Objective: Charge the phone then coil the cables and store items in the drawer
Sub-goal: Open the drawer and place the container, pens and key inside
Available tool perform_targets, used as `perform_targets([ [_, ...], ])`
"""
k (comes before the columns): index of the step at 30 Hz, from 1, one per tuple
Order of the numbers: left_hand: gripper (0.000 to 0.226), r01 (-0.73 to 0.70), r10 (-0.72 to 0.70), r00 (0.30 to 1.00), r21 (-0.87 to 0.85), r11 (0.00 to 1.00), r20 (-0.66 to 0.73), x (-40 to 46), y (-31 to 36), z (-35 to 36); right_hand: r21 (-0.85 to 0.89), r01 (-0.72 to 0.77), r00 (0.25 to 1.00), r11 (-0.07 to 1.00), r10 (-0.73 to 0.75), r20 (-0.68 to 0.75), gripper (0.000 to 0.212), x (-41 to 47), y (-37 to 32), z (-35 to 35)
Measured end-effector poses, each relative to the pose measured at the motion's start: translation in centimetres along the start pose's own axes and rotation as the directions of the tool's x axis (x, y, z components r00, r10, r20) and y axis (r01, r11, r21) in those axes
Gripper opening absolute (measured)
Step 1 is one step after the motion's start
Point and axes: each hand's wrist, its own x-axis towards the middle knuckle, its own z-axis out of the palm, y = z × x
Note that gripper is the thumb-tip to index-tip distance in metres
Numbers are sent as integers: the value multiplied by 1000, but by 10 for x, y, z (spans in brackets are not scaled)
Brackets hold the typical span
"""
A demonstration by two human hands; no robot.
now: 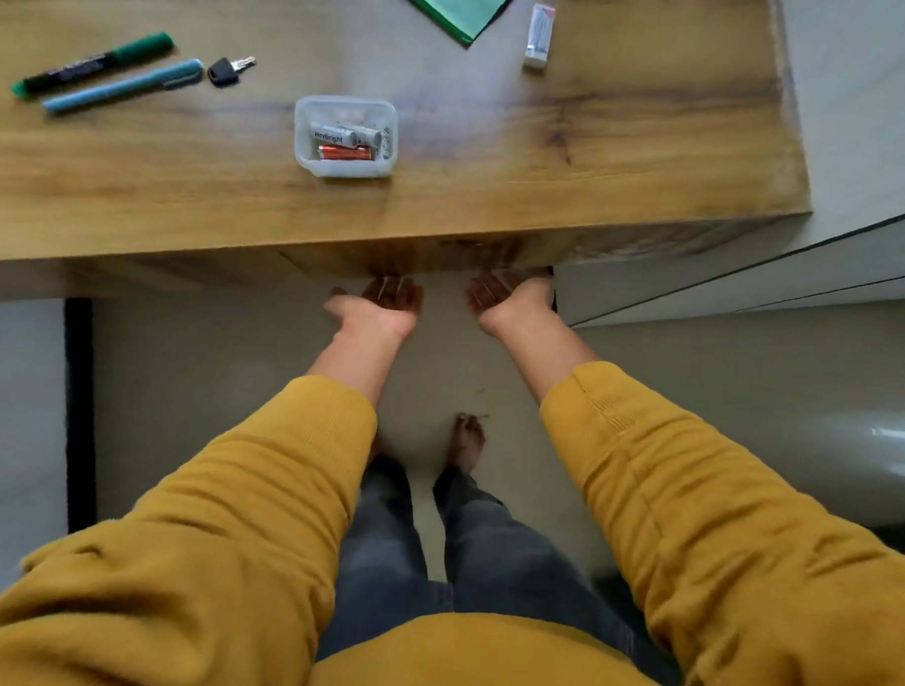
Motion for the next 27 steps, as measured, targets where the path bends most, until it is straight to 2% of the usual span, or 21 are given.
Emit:
perform_targets([
  [6, 77, -57, 57, 998, -8, 998, 29, 25, -7, 3, 72, -80, 988, 994, 70, 138, 51, 15, 0, 2],
  [10, 78, -53, 53, 994, 1, 999, 92, 23, -8, -2, 31, -80, 979, 996, 73, 190, 61, 20, 0, 0],
  [14, 90, -74, 71, 990, 14, 997, 118, 19, -7, -2, -12, -86, 975, 996, 86, 207, 59, 21, -7, -2],
  [17, 87, -70, 65, 990, 43, 997, 122, 20, -6, -2, -36, -89, 969, 995, 94, 230, 67, 21, -8, -3],
  [22, 78, -62, 53, 993, 80, 995, 107, 23, -5, -4, -61, -96, 961, 994, 108, 256, 47, 19, -11, -8],
  [27, 81, -60, 47, 989, 86, 995, 141, 22, -4, -9, -47, -108, 959, 993, 116, 258, 53, 17, -10, -8],
])
